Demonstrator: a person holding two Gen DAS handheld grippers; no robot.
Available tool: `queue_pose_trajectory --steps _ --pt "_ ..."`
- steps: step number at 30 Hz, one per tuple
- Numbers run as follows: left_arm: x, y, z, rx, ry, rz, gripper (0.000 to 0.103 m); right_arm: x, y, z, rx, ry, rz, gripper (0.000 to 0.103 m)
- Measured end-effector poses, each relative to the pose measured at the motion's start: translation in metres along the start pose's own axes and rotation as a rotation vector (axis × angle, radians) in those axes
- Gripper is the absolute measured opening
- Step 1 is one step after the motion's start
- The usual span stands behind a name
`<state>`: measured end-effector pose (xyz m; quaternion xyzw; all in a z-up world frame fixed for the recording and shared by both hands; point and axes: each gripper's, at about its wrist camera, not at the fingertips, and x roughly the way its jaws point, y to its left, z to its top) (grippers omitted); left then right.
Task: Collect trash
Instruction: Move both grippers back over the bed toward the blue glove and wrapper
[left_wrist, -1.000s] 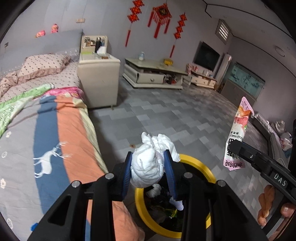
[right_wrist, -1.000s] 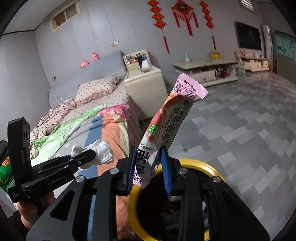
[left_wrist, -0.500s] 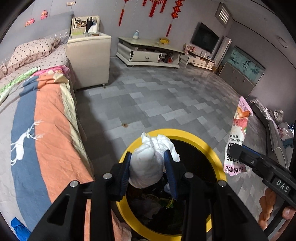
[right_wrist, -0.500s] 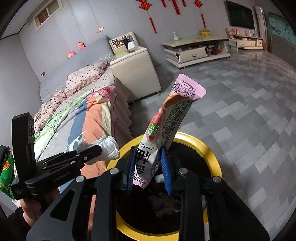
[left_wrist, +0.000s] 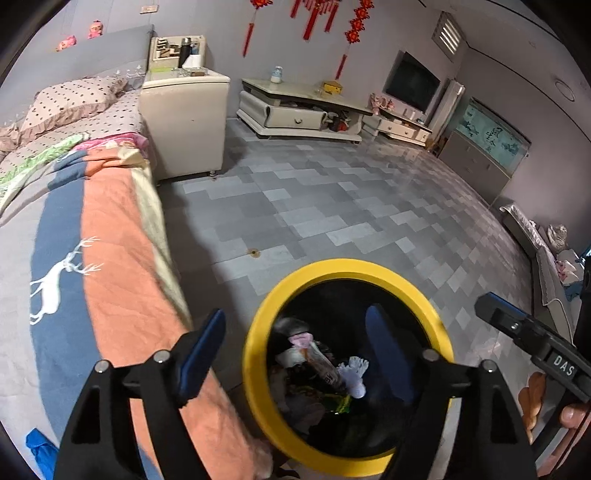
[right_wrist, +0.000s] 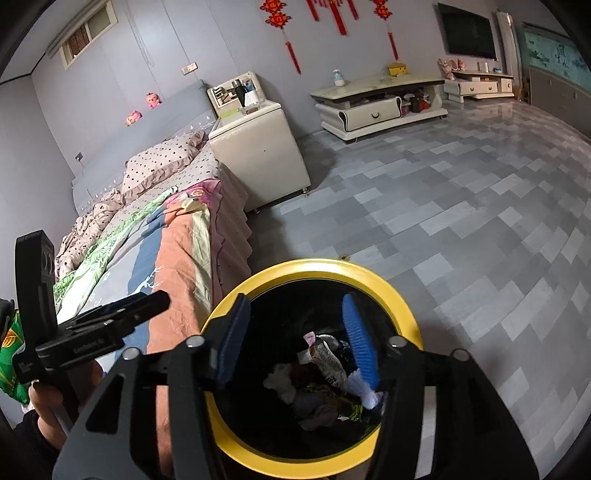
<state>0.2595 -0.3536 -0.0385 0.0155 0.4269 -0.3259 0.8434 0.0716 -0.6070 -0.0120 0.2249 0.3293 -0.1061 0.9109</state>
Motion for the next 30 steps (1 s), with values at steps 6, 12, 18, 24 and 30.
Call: queue_pose_trajectory --steps 6,12,18,24,30 --pt "-0.025 0.036 -0.011 -0.026 -0.010 0.053 0.080 -0.006 0.023 -0.013 -0.027 -0.002 0.059 0.064" --pt "-0.062 0.082 -0.026 -0.059 -0.028 0.116 0.080 -0.008 0.075 -0.031 -0.110 0.019 0.134 0.065" --pt "-0.105 0.126 -0.046 -0.085 -0.063 0.172 0.080 -0.007 0.133 -0.055 -0.194 0.055 0.213 0.066" --pt "-0.138 0.164 -0.073 -0.105 -0.067 0.230 0.080 -0.004 0.193 -0.089 -0.292 0.111 0.284 0.066" --pt "-0.157 0.200 -0.108 -0.160 -0.047 0.258 0.080 0.001 0.239 -0.127 -0.385 0.175 0.333 0.067"
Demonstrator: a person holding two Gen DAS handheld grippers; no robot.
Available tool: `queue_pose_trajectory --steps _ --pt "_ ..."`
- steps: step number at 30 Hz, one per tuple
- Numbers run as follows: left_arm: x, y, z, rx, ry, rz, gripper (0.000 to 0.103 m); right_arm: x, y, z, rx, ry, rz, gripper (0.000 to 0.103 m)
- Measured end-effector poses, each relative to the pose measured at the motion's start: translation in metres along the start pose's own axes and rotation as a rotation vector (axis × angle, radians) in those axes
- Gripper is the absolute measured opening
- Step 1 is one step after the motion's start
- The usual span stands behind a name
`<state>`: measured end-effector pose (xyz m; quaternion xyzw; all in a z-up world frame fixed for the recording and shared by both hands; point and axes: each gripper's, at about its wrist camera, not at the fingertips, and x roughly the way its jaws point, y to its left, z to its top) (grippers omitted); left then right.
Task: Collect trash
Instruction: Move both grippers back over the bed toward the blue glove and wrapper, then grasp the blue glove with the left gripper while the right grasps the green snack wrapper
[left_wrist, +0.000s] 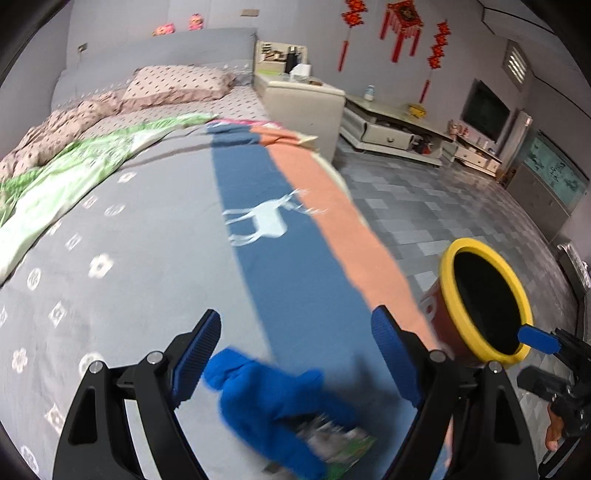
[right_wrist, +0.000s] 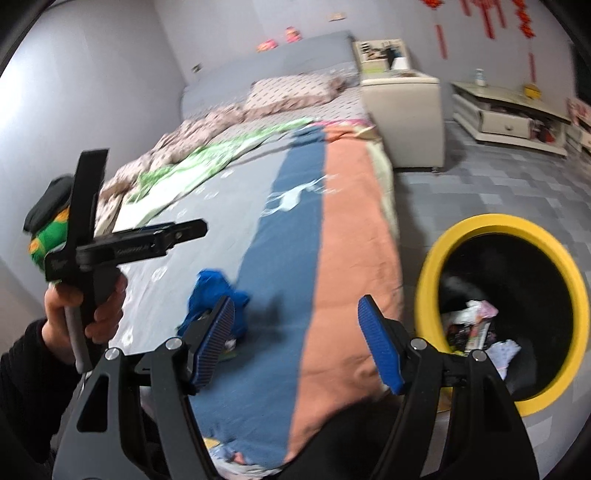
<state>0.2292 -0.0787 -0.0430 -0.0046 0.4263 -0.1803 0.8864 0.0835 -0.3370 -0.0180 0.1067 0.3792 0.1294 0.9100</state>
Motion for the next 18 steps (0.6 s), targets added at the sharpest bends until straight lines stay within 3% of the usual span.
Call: queue_pose_trajectory --steps 9,18 --pt "0.004 0.039 -0.045 -0.063 0.049 0.012 0.080 0.033 0.050 -0.031 -0.086 0.094 0.056 0.067" --pt "0.026 0.055 -0.070 -0.117 0.117 -0.005 0.080 0.066 0.074 -0.046 -0.126 0.174 0.088 0.071"
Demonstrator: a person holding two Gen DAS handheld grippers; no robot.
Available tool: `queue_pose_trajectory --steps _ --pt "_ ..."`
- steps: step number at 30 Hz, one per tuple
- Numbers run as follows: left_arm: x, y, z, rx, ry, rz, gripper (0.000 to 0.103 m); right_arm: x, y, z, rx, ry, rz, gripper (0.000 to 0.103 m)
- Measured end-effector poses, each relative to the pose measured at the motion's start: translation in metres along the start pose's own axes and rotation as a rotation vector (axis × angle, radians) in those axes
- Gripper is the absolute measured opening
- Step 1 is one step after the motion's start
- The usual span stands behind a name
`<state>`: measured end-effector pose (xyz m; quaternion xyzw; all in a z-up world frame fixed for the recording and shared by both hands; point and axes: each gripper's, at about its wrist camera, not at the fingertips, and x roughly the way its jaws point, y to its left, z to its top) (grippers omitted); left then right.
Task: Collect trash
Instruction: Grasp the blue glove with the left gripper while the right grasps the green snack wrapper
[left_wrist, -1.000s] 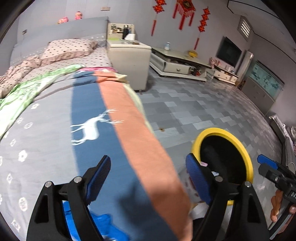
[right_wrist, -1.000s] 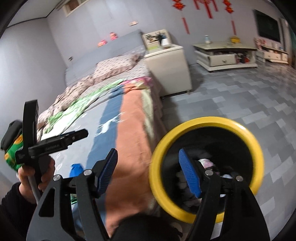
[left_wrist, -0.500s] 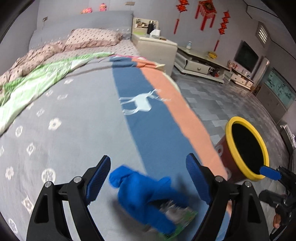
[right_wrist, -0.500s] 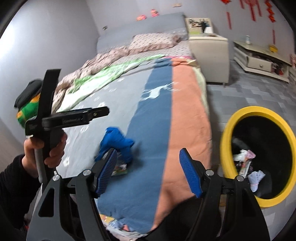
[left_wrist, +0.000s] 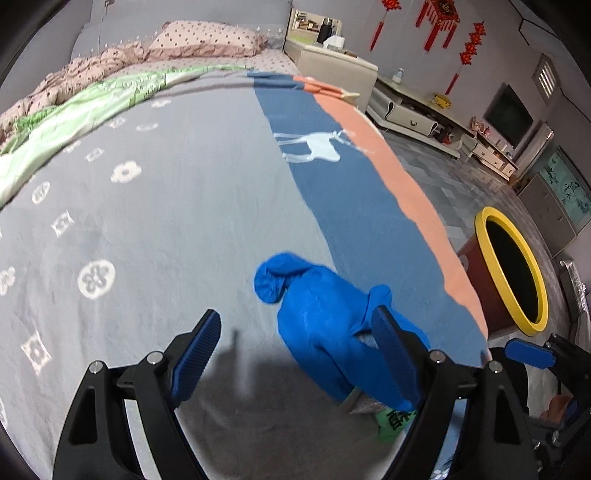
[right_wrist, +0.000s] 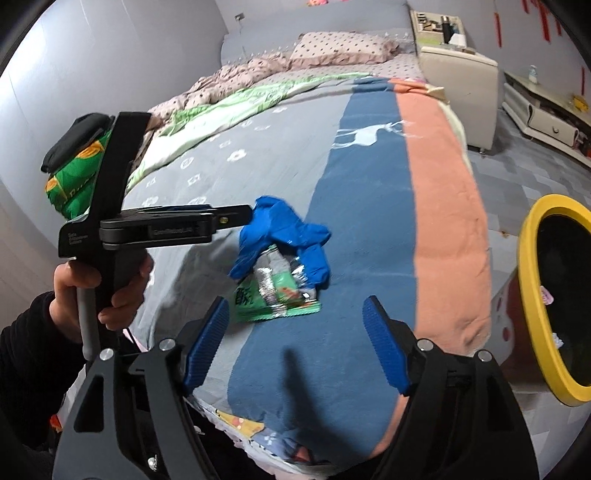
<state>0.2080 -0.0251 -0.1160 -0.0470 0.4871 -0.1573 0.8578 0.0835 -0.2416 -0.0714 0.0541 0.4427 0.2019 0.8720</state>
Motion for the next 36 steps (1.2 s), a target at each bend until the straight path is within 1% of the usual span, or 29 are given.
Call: queue_pose_trajectory --steps 7,9,11,12,13,14,17,20,21,26,29,30,32,36 --pt "0.024 -0.005 -0.004 -0.032 0.034 -0.036 0.080 0.026 0.010 0.000 -0.034 0.036 -0.005 0.072" --pt "0.031 -0.004 -0.003 -0.048 0.041 -0.045 0.077 0.035 0.011 0.001 -0.037 0.045 -0.009 0.072" --pt "0.037 -0.002 -0.003 -0.068 0.051 -0.056 0.067 0.042 0.011 0.002 -0.038 0.052 -0.004 0.072" --pt "0.040 -0.001 -0.002 -0.075 0.048 -0.058 0.065 0.046 0.012 0.003 -0.041 0.055 -0.004 0.072" --pt "0.041 0.000 -0.002 -0.078 0.042 -0.059 0.060 0.051 0.012 0.004 -0.042 0.060 -0.005 0.072" --pt "0.042 0.002 -0.002 -0.081 0.039 -0.058 0.052 0.056 0.012 0.005 -0.041 0.066 -0.004 0.072" --pt "0.044 0.010 -0.001 -0.107 0.029 -0.072 0.039 0.071 0.009 0.009 -0.031 0.086 0.010 0.072" --pt "0.045 0.015 -0.002 -0.119 0.019 -0.081 0.032 0.084 0.009 0.012 -0.030 0.097 0.018 0.066" --pt "0.045 0.015 -0.003 -0.114 0.014 -0.078 0.031 0.088 0.009 0.013 -0.032 0.104 0.021 0.063" --pt "0.044 0.019 -0.005 -0.115 -0.004 -0.095 0.027 0.096 0.009 0.016 -0.038 0.100 0.021 0.059" --pt "0.044 0.024 -0.005 -0.128 -0.006 -0.112 0.025 0.096 0.010 0.017 -0.034 0.093 0.019 0.054" --pt "0.044 0.025 -0.004 -0.133 -0.006 -0.117 0.025 0.095 0.010 0.017 -0.033 0.088 0.019 0.052" --pt "0.043 0.025 -0.005 -0.141 -0.005 -0.124 0.024 0.094 0.013 0.017 -0.035 0.084 0.033 0.032" --pt "0.040 0.025 -0.004 -0.143 -0.006 -0.124 0.023 0.093 0.022 0.017 -0.073 0.076 0.019 0.031"
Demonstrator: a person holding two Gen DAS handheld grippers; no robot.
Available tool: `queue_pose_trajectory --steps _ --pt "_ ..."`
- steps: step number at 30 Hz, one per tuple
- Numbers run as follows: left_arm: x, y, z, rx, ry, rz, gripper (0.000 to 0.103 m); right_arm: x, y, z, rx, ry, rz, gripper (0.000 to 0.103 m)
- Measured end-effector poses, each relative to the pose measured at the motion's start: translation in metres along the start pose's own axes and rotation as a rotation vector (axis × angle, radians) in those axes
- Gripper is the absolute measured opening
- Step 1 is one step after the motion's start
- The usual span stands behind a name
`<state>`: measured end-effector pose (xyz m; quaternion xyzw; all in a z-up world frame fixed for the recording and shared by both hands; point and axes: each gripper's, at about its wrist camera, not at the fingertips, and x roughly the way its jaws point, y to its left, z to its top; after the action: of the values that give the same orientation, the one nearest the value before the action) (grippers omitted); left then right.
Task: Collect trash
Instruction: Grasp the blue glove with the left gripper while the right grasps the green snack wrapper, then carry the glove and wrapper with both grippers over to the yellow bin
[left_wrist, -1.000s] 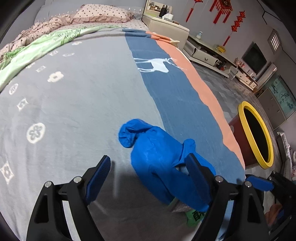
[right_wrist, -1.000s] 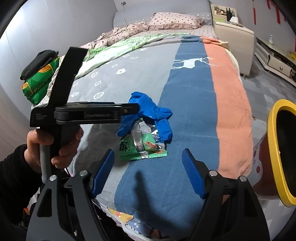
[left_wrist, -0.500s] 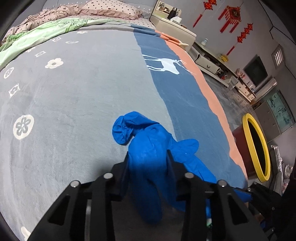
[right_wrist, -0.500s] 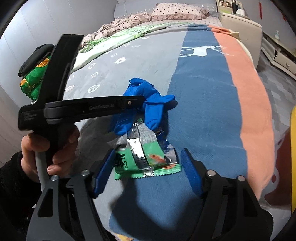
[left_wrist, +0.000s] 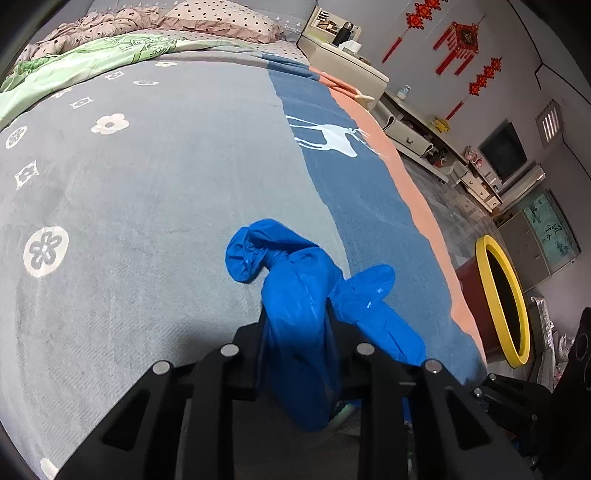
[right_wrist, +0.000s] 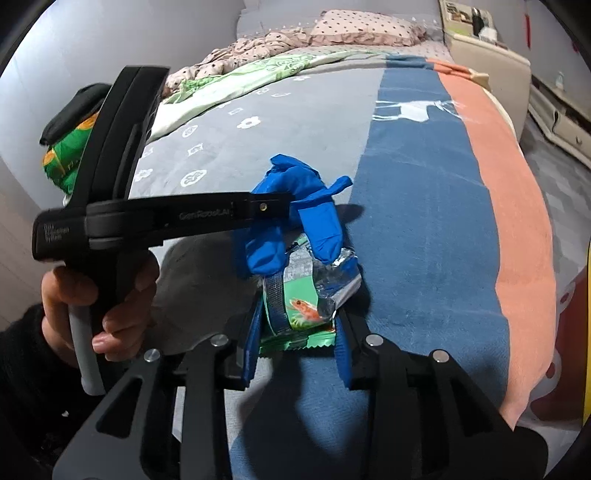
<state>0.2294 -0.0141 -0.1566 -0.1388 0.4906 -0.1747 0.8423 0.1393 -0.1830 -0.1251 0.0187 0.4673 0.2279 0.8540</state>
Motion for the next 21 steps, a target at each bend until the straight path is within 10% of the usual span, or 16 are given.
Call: queue_pose_trajectory --steps 21 --pt "-0.035 -0.018 0.013 0.048 -0.075 0.025 0.023 -0.070 -0.017 -0.006 0.073 -0.131 0.004 0.016"
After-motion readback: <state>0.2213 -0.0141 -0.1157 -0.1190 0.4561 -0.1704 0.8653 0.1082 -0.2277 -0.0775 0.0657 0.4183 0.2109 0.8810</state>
